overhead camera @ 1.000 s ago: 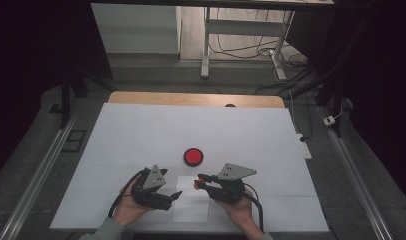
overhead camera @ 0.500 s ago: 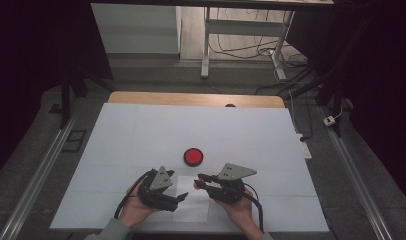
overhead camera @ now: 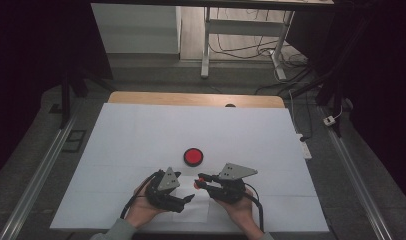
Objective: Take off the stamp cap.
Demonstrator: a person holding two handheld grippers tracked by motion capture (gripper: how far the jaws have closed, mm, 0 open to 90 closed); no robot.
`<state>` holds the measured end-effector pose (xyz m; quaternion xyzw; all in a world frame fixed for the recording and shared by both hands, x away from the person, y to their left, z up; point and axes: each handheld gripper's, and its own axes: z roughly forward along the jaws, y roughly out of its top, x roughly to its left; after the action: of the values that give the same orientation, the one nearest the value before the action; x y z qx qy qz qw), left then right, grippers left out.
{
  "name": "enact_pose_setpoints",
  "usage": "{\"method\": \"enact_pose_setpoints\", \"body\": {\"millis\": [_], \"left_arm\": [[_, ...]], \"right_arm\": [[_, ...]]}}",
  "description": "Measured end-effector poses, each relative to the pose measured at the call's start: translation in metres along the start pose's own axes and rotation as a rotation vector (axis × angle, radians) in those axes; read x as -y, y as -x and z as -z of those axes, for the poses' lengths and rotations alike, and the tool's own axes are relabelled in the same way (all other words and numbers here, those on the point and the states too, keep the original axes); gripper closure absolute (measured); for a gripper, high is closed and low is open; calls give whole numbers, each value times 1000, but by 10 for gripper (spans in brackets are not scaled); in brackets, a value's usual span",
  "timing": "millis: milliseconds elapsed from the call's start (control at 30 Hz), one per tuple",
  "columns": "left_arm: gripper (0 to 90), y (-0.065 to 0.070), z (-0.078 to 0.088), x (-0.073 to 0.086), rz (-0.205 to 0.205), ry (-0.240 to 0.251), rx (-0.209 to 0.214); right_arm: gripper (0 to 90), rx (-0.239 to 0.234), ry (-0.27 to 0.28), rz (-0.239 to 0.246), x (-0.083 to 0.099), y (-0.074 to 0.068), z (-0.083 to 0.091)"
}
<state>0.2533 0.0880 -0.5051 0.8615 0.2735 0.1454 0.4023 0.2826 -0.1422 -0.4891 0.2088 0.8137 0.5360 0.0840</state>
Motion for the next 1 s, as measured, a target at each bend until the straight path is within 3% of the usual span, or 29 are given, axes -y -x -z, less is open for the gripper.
{"method": "enact_pose_setpoints", "body": {"millis": [700,1000], "left_arm": [[193,9,-15,-7,-28,-3,22],[295,11,-20,-8,-40,-1,20]], "right_arm": [[721,5,1,2,0,-1,-1],[721,6,7,4,1,0,-1]]}}
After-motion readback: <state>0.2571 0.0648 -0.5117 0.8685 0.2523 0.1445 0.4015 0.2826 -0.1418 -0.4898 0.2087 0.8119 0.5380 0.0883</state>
